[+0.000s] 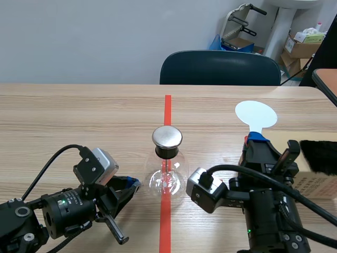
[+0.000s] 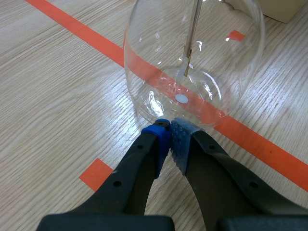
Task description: Do the electroscope experiment
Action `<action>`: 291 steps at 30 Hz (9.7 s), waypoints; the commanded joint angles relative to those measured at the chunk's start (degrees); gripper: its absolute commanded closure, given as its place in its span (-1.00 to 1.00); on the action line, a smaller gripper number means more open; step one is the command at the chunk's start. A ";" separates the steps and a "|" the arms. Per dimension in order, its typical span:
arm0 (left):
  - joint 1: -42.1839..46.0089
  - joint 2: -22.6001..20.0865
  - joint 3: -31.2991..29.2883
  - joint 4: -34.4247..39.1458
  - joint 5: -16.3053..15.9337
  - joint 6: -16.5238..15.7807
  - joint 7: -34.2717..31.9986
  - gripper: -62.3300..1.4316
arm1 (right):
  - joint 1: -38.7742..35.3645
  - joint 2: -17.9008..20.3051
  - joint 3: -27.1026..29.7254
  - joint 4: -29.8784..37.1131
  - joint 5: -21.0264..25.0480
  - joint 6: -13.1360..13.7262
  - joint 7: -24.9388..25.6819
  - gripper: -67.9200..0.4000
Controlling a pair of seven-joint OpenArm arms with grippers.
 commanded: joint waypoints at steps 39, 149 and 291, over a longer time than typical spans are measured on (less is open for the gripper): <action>-0.17 0.13 -0.20 0.83 -0.33 -0.09 -0.79 0.83 | 0.68 0.15 0.46 0.61 -0.04 -0.50 18.53 0.96; -0.17 0.13 -0.20 0.83 -0.33 -0.09 -0.76 0.83 | 0.68 0.15 0.46 0.61 -0.04 -0.48 35.19 0.96; -0.17 0.46 -0.20 0.83 0.74 2.71 -0.81 0.83 | 0.66 0.15 0.46 0.61 -0.04 -0.46 -0.87 0.96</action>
